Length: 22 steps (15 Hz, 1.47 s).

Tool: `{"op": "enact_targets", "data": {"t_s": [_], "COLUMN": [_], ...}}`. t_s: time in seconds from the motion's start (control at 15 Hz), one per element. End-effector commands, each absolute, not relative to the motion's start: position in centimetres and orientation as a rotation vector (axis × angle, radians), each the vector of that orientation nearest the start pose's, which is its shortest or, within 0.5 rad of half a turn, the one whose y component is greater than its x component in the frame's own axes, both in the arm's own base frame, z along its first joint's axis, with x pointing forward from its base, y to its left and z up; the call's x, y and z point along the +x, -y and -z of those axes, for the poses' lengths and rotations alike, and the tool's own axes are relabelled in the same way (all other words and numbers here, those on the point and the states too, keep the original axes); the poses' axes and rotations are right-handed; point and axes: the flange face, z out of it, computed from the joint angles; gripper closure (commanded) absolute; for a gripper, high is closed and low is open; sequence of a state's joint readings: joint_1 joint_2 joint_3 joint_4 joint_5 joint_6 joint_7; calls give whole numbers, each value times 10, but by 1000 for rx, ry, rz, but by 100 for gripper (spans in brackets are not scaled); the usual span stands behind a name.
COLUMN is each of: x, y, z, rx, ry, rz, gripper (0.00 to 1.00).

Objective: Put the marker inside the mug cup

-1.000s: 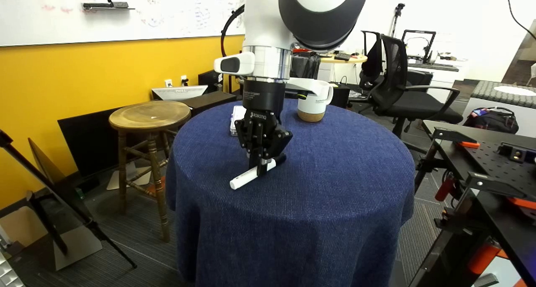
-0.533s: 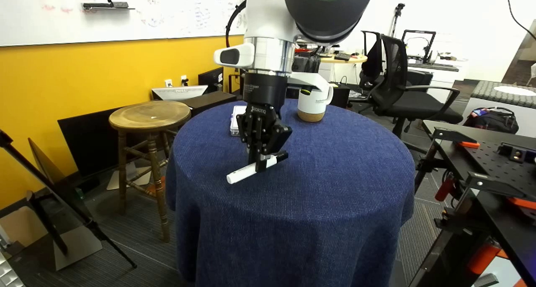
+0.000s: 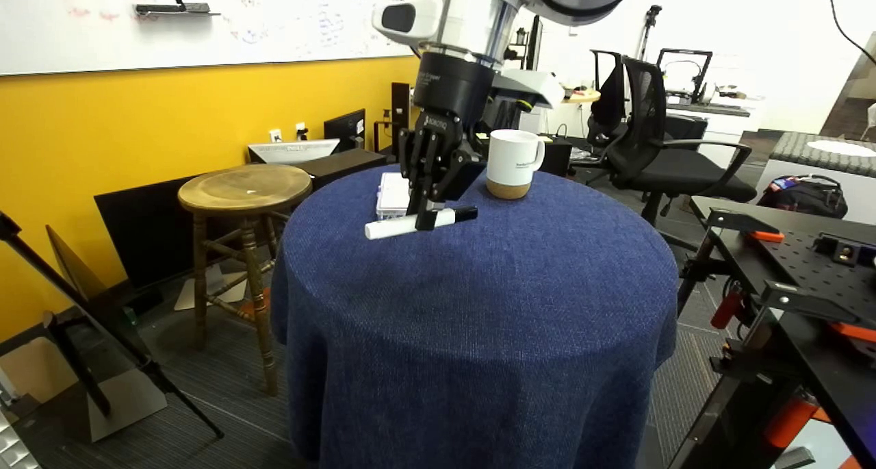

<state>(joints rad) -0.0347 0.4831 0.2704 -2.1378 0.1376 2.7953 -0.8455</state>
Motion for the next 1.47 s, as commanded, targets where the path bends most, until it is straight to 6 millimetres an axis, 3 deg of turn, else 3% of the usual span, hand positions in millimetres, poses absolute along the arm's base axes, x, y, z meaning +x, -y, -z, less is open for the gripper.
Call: {"op": "enact_targets", "data": {"t_s": [0.0,0.27,0.6,0.93,1.27,1.33,1.4], "x": [556,548,532,509,501,508,507], "y": [-116,-94,-61,-47,-32,-37,-33], "z": [-233,-254,-265,-269,-273,-263,-264], "rx": [-2772,-2847,-2914,-2888,-2805,-2830,-2822], "ry": [1246,1129,972,799,704,707,702], "rz": [443,582,687,527,381,398,386], "gripper": [95,95,95,95,95,80,80]}}
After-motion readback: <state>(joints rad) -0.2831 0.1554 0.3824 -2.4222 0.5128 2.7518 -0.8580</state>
